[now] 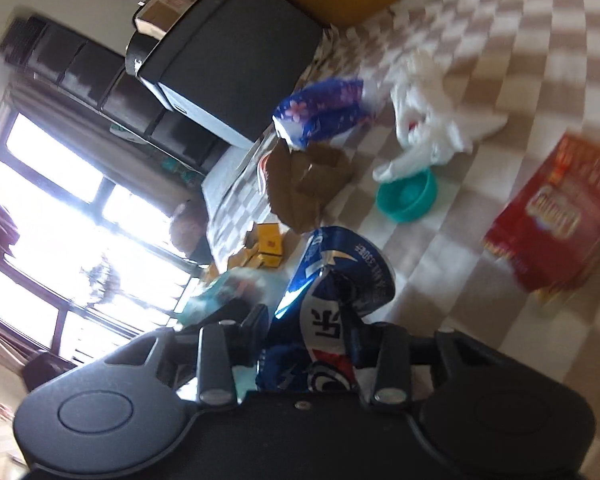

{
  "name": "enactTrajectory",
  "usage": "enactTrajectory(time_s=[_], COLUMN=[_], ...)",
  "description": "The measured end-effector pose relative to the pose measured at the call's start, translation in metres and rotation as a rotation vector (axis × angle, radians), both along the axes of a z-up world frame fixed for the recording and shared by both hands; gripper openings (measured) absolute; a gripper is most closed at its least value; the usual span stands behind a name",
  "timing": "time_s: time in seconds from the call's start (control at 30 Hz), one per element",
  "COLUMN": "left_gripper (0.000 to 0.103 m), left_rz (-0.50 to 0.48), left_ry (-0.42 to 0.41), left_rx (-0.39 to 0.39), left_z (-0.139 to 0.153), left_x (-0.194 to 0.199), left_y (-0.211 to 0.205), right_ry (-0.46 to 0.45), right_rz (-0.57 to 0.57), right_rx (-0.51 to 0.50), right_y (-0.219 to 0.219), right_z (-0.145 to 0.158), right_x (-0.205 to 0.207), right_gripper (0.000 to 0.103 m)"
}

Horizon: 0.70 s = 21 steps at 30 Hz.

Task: Collect trash
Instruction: 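Carry the bag and can in both tools over the yellow wastebasket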

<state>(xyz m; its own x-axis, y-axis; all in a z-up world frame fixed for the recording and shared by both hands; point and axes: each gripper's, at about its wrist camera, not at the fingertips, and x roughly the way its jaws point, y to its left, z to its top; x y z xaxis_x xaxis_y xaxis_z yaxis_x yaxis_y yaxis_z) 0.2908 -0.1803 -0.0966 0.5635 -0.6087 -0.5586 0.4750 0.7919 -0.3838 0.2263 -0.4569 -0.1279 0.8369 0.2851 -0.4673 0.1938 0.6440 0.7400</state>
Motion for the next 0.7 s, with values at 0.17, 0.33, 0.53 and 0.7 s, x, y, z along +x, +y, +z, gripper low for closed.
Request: enactTrajectory(time_s=[0.17,0.33,0.53,0.7], left_gripper=[0.052,0.052,0.052,0.052], left_rz=[-0.009,-0.009,0.012,0.044], left_ry=[-0.053,-0.095,-0.156,-0.179], left_rx=[0.041,0.071,0.102,0.114], left_z=[0.013,0.024,0.042,0.058], left_x=[-0.023,-0.048,-0.074,-0.090], left_y=[0.008,0.016,0.035,0.058], right_ry=[0.014,0.017,-0.004,-0.022], right_rz=[0.001,-0.004,-0.005,-0.006], right_rx=[-0.187,-0.287,-0.472,-0.567], right_y=[0.011,0.023,0.046,0.066], right_z=[0.019,0.034,0.060,0.080], right_x=[-0.013,-0.027,-0.046,-0.057], right_gripper=[0.040,0.039,0.039,0.038])
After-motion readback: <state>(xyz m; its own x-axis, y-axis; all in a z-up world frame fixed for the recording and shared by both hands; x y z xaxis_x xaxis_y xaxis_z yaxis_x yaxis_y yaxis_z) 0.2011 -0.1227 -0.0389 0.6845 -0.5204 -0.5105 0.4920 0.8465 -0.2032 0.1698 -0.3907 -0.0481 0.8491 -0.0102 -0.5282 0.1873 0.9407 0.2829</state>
